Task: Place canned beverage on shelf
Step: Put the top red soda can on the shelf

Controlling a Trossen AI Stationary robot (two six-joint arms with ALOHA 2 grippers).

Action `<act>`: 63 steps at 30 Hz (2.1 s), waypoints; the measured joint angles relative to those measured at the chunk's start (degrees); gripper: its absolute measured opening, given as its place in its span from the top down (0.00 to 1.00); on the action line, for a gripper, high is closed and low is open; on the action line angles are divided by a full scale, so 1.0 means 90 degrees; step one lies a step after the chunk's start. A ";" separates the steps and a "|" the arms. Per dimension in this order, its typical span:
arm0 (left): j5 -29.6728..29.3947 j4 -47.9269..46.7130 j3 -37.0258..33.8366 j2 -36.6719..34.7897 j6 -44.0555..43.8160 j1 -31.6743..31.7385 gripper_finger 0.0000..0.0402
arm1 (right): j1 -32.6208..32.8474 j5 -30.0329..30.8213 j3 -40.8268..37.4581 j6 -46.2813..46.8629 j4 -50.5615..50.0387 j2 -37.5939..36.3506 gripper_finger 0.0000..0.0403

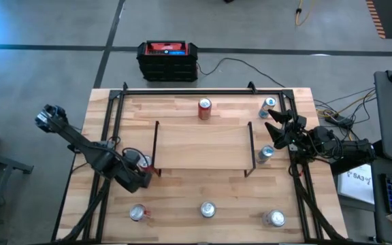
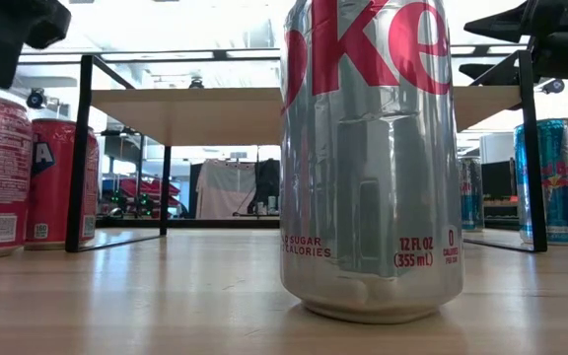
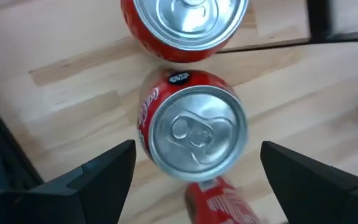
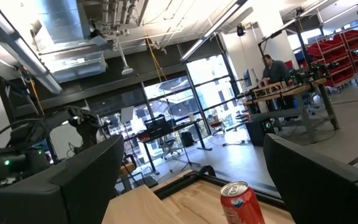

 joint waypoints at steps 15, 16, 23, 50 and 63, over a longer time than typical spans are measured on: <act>-0.2489 -0.1834 0.1934 -0.0430 0.1392 0.0711 0.18 | 0.0002 0.0000 0.0000 -0.0001 -0.0002 -0.0001 0.08; -0.2631 -0.1961 0.2155 -0.0362 0.1747 0.0936 0.18 | 0.0002 0.0000 0.0000 0.0005 -0.0002 0.0000 0.08; -0.2226 -0.1563 0.3265 0.0166 0.5437 0.3460 0.18 | -0.0001 0.0000 0.0000 -0.0001 -0.0001 0.0001 0.08; 0.1684 0.0326 0.7273 0.5172 1.2373 0.7281 0.18 | 0.0002 0.0000 0.0000 -0.0001 0.0000 -0.0001 0.08; 0.2191 0.0372 0.7746 0.6126 1.3214 0.7332 0.18 | 0.0002 -0.0002 0.0000 -0.0001 -0.0001 0.0001 0.08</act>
